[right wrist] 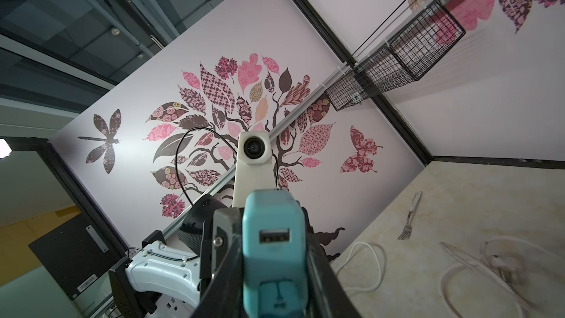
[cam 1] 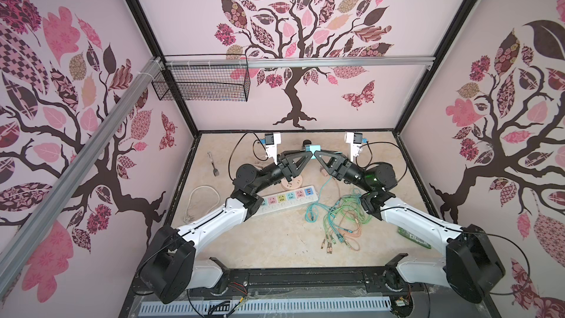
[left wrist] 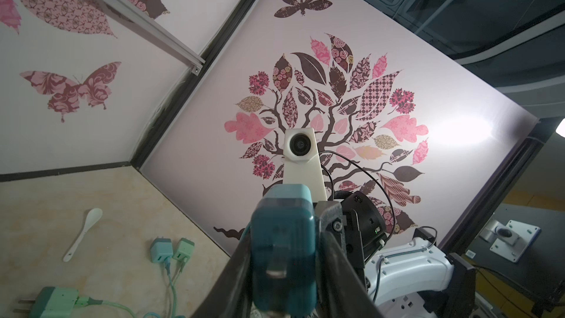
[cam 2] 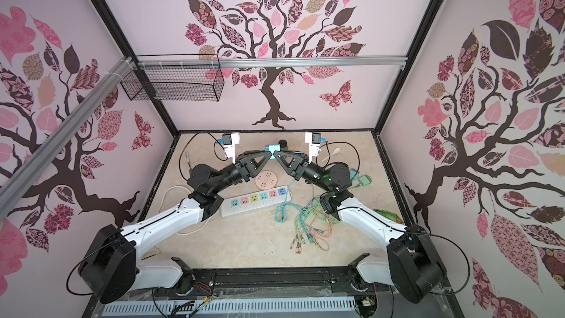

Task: Insert the plug
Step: 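Grasp the teal plug with the left gripper beside the right gripper, then pull the right gripper away holding the plug while the left gripper opens and lowers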

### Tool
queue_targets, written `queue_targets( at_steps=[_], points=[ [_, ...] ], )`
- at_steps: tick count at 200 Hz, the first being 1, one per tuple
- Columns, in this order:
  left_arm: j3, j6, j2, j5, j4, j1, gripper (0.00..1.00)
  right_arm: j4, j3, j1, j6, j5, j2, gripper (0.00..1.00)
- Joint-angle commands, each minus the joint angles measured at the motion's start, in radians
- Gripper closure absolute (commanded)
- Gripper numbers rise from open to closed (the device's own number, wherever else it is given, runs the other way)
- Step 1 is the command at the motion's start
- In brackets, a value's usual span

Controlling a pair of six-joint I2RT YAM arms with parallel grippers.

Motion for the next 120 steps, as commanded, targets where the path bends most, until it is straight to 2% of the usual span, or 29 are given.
queue_targets(
  at_steps=[1,15,56,87,120],
  points=[
    [-0.032,0.092,-0.056,-0.01,-0.071,-0.006,0.38,-0.159,0.057,0.006,-0.104,0.037,-0.042,0.89],
    [-0.032,0.138,-0.089,-0.019,-0.148,-0.003,0.31,-0.235,0.073,0.004,-0.143,0.039,-0.055,0.91],
    [-0.053,0.243,-0.187,-0.041,-0.297,0.017,0.24,-0.364,0.11,-0.04,-0.188,0.038,-0.07,0.96],
    [-0.056,0.321,-0.266,-0.08,-0.511,0.049,0.22,-0.557,0.193,-0.045,-0.307,0.042,-0.076,0.96],
    [-0.071,0.332,-0.338,-0.127,-0.725,0.147,0.22,-0.799,0.328,-0.065,-0.489,0.068,-0.079,0.96]
  ],
)
